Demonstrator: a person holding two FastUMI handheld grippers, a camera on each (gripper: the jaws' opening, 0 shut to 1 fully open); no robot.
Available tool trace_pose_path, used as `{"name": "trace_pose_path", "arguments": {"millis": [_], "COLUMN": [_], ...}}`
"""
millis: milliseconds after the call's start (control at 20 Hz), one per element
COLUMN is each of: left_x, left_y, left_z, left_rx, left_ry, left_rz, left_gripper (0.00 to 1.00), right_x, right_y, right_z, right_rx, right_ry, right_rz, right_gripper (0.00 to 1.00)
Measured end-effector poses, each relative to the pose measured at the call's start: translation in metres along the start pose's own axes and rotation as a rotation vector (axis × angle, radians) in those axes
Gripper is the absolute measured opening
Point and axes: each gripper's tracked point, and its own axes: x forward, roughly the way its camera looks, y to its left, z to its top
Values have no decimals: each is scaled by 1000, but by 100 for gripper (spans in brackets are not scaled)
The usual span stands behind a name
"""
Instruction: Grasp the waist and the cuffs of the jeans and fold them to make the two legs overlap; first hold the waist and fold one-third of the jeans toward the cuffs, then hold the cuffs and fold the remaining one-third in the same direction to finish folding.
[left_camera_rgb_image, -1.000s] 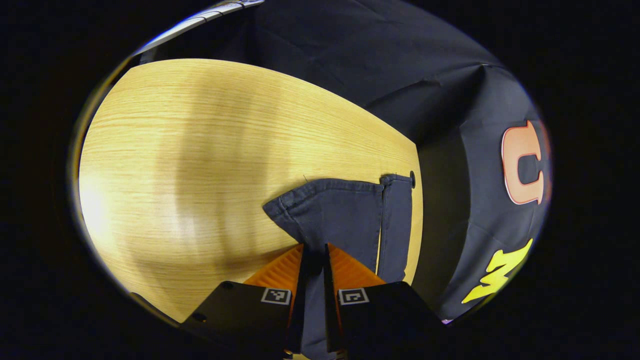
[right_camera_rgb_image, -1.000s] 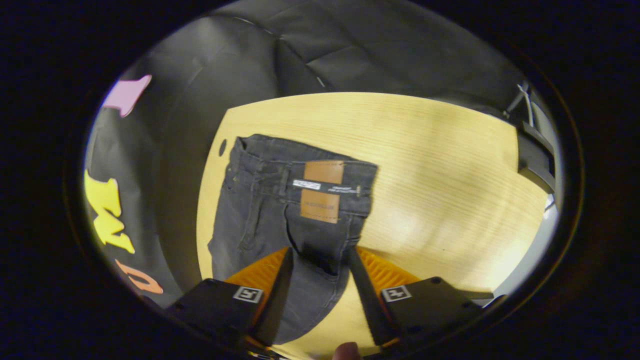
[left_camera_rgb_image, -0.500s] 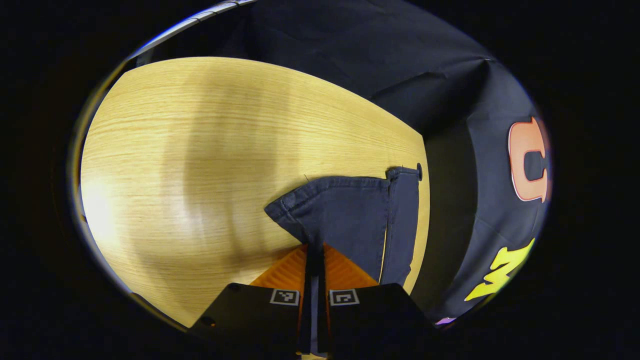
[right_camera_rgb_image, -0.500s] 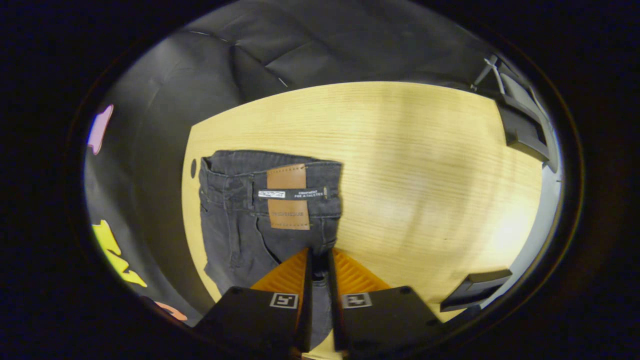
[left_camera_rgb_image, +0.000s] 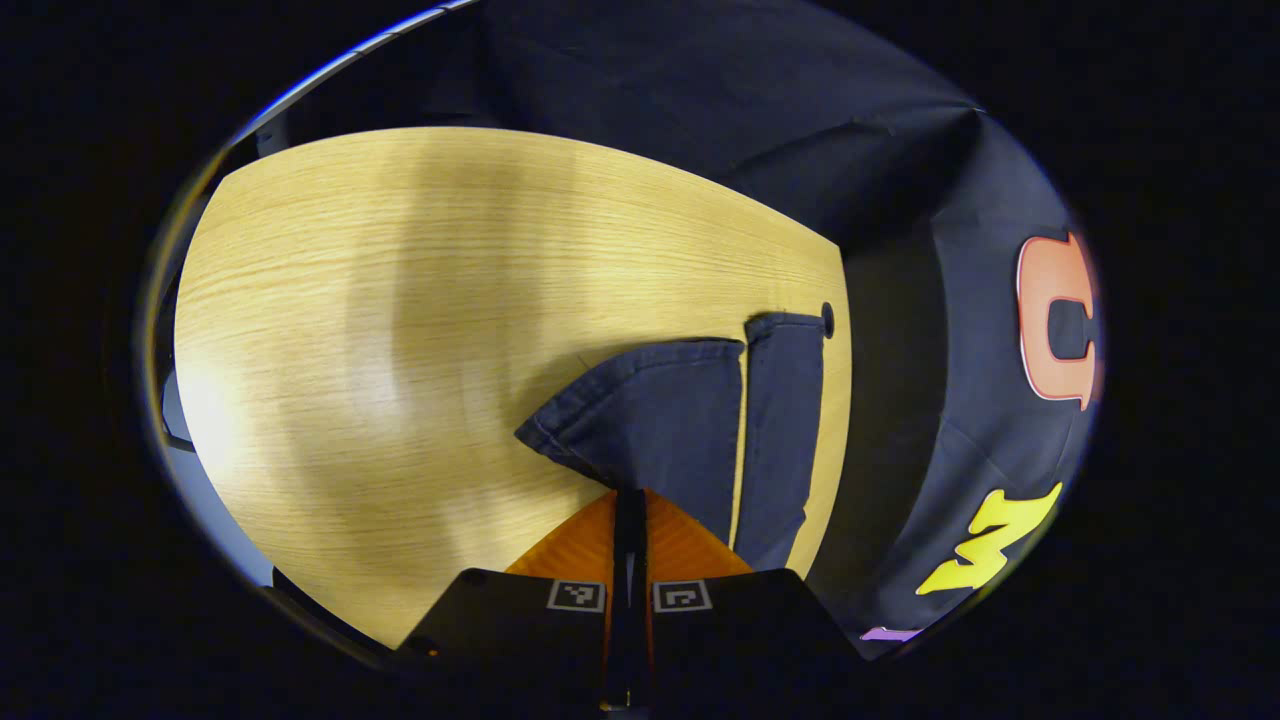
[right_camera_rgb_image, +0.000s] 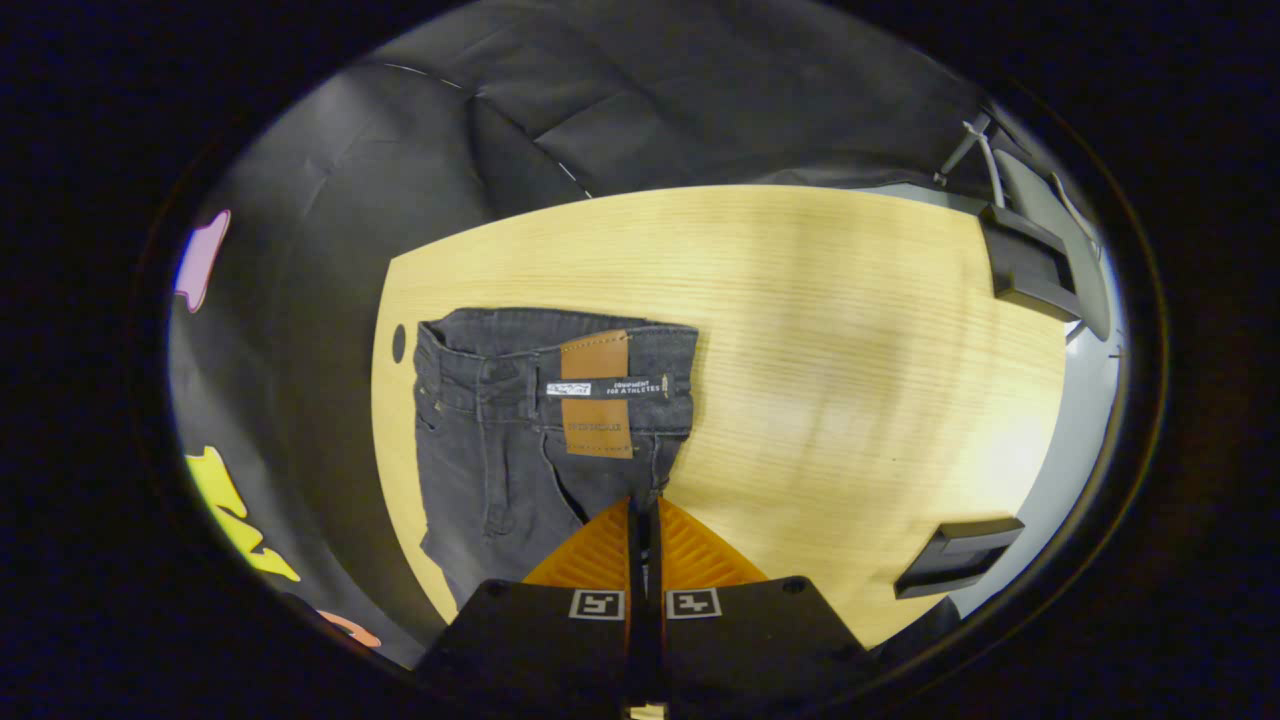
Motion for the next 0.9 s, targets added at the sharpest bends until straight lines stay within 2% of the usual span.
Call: {"name": "trace_pose_path", "arguments": {"millis": [150, 550, 900], "left_x": [-13, -21, 37], "left_y": [-23, -104, -182], "left_z": [4, 21, 40], "left_rx": [-12, -76, 2], "left_ry": [3, 50, 105], "left_rz": [-25, -105, -110], "left_gripper": [4, 3, 4], "right_x": [-28, -73, -36], "right_y": [15, 120, 201], "right_z": [0, -1, 14], "right_rx": [-6, -103, -254], "right_ry": [-8, -22, -55], "right_rz": [49, 183, 171], "right_gripper": [0, 0, 0]}}
